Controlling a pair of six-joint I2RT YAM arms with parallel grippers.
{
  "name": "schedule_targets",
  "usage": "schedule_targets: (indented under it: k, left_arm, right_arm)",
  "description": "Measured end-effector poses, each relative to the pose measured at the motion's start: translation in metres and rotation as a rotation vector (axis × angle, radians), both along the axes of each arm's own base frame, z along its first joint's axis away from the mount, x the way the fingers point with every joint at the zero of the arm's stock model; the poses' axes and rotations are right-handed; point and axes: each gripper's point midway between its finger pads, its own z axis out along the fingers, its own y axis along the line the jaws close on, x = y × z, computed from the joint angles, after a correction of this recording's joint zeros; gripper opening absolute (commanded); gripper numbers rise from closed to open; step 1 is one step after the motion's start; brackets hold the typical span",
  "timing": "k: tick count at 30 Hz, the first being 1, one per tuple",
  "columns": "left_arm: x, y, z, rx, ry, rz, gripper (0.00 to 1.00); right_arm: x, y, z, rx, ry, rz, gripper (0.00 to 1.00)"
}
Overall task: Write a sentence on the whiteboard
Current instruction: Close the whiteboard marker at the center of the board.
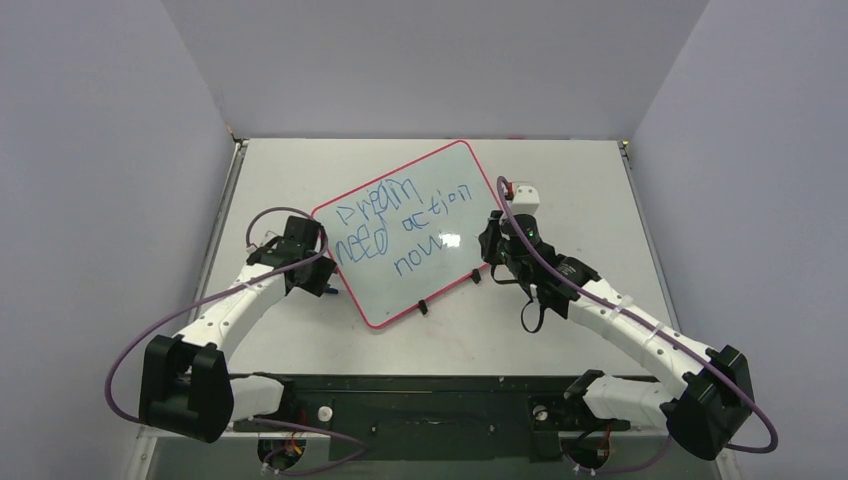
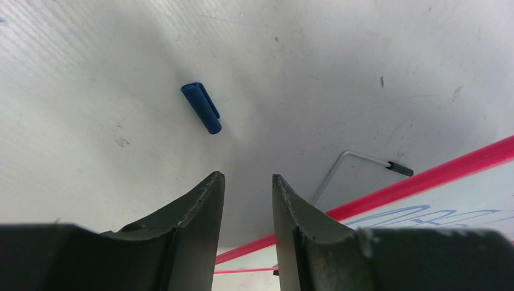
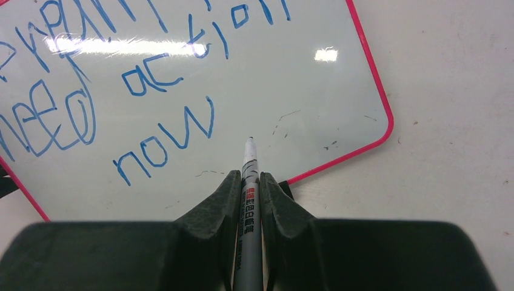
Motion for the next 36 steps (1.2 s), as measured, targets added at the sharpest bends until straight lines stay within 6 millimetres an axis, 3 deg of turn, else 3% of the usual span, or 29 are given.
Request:
schedule_targets:
  k: [12,20,28,36]
  left_arm:
    - [0.002,0.012,-0.003,0.058,0.005,0.014,0.36]
    - [-0.009,0.033,-0.023,0.073,0.065,0.080,0.36]
    - [-0.013,0.031,-0.048,0.070,0.142,0.091,0.36]
    - [-0.010,0.030,-0.060,0.065,0.165,0.114,0.36]
  right_arm:
    - [0.002,-0.003,0.000,0.008,0.006,-0.003,0.00]
    - [0.002,-0.002,-0.001,0.010,0.009,0.003,0.00]
    - [0.004,-0.002,-0.003,0.009,0.013,0.002,0.00]
    - [0.004,-0.004,-0.006,0.008,0.017,-0.002,0.00]
